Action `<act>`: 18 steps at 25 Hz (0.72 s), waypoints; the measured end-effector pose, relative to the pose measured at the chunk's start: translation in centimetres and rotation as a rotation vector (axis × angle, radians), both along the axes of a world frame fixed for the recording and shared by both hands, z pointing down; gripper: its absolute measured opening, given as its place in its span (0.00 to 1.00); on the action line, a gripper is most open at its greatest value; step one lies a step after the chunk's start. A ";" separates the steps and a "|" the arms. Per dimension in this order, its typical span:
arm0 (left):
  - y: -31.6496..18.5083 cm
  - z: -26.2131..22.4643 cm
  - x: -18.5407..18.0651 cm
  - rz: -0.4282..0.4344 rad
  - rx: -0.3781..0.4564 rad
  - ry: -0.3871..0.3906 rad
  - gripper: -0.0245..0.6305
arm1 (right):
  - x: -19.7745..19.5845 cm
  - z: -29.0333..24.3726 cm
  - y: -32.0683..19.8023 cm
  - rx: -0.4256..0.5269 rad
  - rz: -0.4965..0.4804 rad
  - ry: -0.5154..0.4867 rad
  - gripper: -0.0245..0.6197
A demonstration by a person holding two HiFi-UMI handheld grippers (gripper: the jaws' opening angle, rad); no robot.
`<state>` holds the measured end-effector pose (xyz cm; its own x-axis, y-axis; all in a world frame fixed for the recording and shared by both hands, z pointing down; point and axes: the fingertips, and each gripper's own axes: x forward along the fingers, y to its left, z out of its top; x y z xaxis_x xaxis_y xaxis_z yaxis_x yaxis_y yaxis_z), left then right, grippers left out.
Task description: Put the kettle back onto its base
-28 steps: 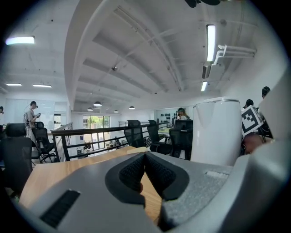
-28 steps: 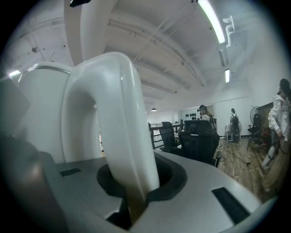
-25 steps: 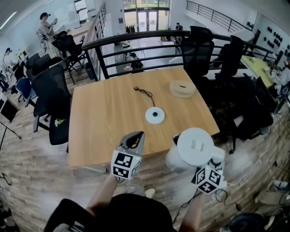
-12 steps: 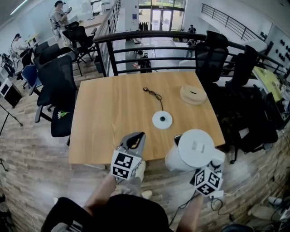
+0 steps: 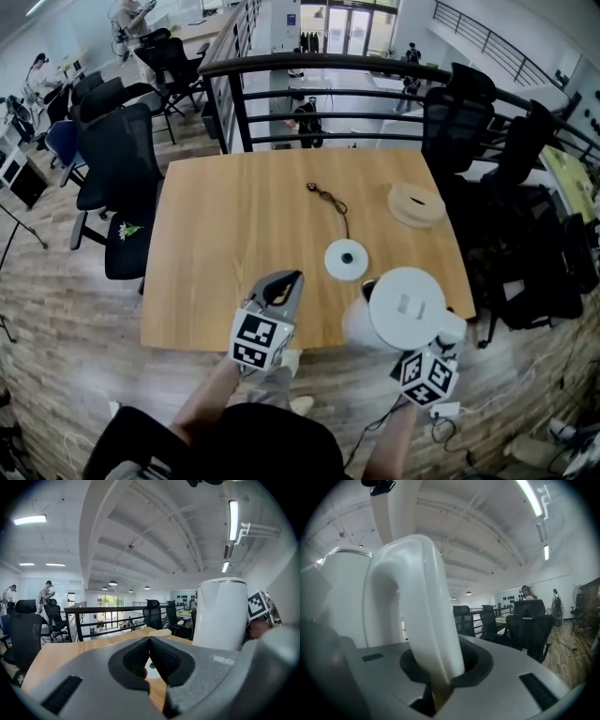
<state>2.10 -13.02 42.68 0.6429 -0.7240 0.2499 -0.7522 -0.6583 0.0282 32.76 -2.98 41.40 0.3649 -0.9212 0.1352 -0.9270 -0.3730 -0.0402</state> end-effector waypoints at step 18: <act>-9.8 5.1 -0.5 -0.039 -0.086 -0.010 0.04 | -0.3 4.5 -11.9 -0.015 -0.032 0.007 0.11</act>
